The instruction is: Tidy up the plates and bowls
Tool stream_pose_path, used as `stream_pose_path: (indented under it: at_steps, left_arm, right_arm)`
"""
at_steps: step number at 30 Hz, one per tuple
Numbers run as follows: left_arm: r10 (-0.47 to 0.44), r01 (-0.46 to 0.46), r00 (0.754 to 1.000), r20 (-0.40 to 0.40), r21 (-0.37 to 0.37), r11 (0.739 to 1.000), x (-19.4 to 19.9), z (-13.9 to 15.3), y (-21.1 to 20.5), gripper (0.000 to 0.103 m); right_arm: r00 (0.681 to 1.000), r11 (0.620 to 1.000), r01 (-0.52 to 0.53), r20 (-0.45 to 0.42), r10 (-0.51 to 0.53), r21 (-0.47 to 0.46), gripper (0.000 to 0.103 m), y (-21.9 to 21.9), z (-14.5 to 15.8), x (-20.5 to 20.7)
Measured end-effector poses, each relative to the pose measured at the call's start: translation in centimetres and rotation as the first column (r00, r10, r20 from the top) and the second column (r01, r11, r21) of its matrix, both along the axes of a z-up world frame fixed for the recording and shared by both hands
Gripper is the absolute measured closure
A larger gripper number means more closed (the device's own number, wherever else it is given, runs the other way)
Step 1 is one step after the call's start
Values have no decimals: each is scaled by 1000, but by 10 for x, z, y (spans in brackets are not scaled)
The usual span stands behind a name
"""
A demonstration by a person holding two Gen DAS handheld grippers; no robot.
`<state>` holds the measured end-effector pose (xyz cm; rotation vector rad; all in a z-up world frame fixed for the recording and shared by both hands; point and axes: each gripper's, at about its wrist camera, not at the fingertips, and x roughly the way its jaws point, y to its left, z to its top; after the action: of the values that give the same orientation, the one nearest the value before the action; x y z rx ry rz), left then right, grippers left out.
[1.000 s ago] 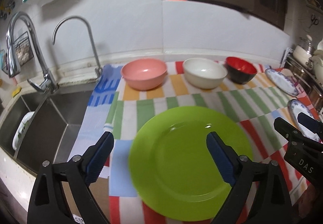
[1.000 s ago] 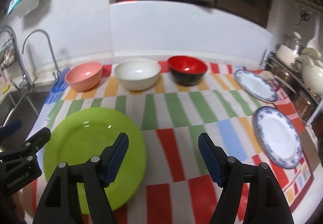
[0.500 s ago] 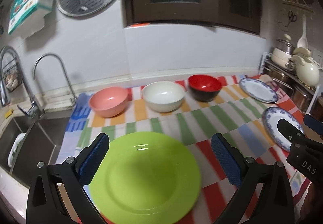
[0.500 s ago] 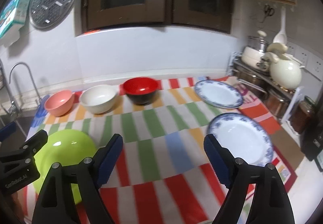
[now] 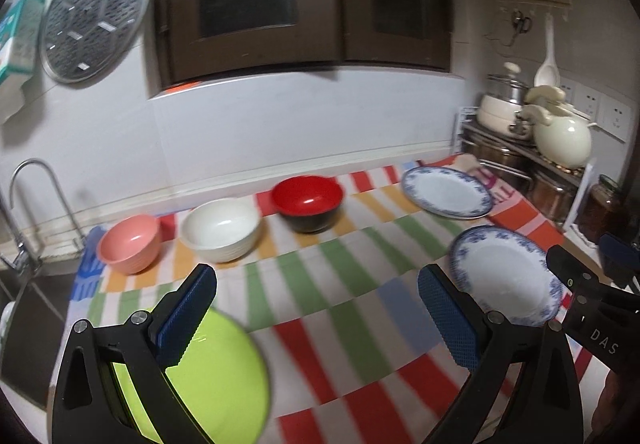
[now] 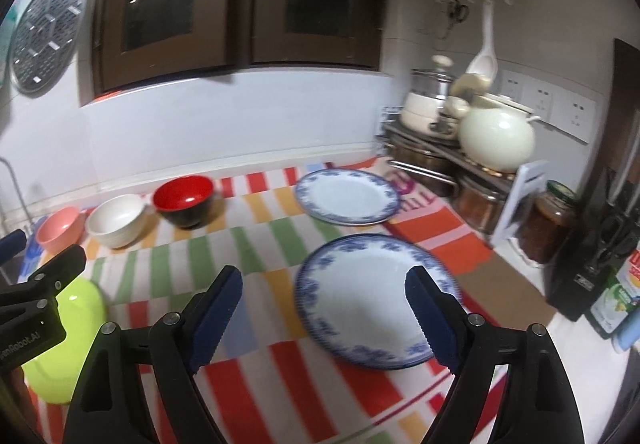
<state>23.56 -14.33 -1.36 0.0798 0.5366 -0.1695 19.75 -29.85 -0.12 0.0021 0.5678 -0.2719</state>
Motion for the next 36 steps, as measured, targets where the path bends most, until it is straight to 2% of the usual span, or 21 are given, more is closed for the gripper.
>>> stream_pose_path:
  at_steps: [8, 17, 27, 36]
  left_arm:
    - [-73, 73, 997, -1, 1, 997, 16, 0, -53, 0]
    - [-120, 121, 992, -36, 21, 992, 45, -14, -101, 0]
    - [-155, 165, 978, -138, 62, 984, 74, -48, -146, 3]
    - [-185, 211, 953, -239, 88, 974, 98, -85, -176, 10]
  right_arm:
    - [995, 995, 101, 23, -101, -9, 19, -58, 0, -2]
    - [984, 984, 176, -3, -176, 7, 19, -105, -13, 12]
    - [974, 976, 209, -97, -203, 54, 19, -147, -49, 34]
    - [958, 965, 247, -171, -230, 85, 20, -172, -80, 51]
